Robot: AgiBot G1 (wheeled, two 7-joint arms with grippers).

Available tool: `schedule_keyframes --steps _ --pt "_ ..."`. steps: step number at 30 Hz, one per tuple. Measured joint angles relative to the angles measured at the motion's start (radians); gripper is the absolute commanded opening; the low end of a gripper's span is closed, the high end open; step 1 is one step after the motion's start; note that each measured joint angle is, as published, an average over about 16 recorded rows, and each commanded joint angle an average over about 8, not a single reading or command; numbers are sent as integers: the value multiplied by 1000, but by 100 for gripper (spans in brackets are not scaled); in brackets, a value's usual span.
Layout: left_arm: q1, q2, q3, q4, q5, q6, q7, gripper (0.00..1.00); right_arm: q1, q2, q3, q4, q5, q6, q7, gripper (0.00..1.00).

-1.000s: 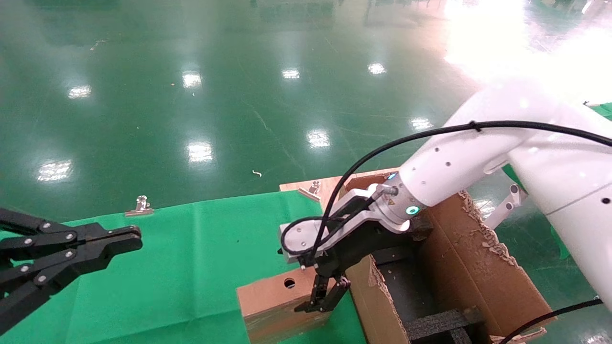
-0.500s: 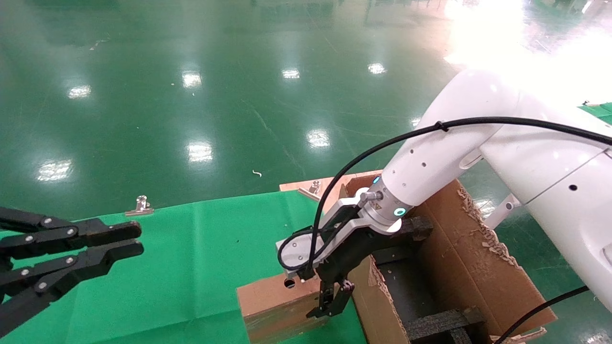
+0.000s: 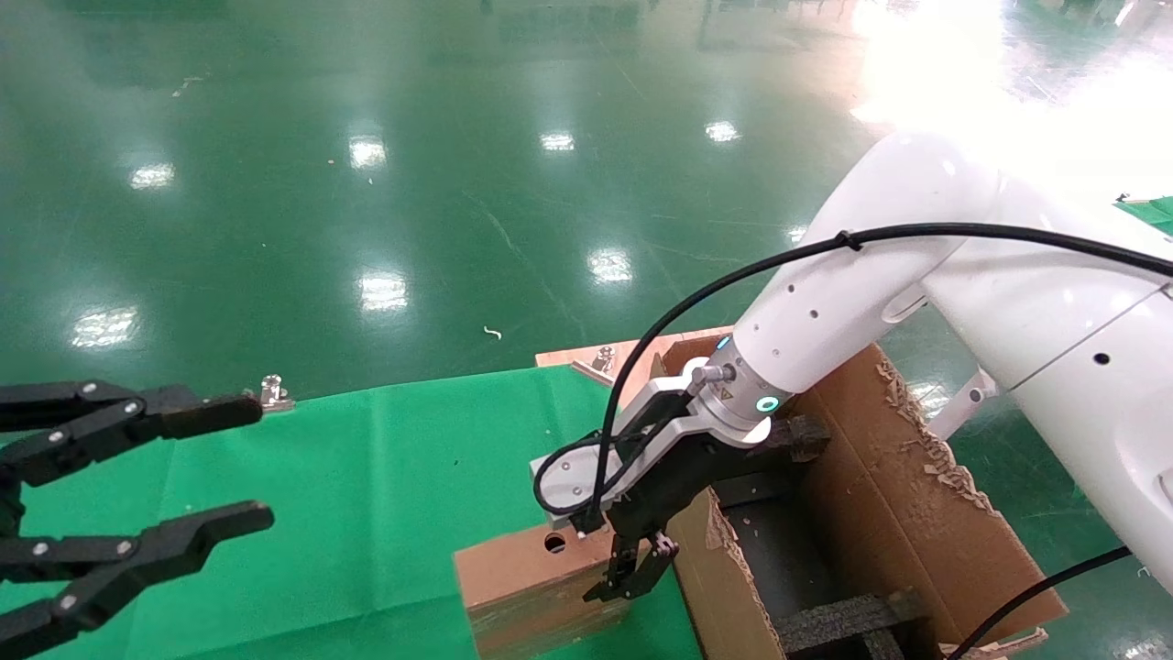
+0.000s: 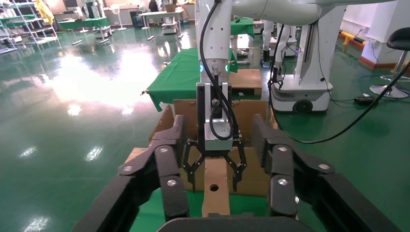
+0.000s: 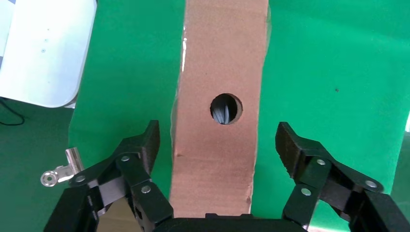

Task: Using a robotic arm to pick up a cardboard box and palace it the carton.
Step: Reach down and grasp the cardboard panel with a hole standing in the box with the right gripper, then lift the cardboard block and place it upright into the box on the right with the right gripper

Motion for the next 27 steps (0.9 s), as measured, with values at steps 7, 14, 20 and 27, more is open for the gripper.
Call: schedule_keyframes --steps 7,14,20,27 --pt "0 0 0 0 0 0 0 100 -3 1 3 2 0 -2 -1 0" --pt "0 0 0 0 0 0 0 100 -5 1 5 3 0 -3 -1 0" --pt "0 0 0 0 0 0 0 100 -6 2 6 3 2 -2 0 0" --pt "0 0 0 0 0 0 0 100 9 9 11 -13 18 2 1 0"
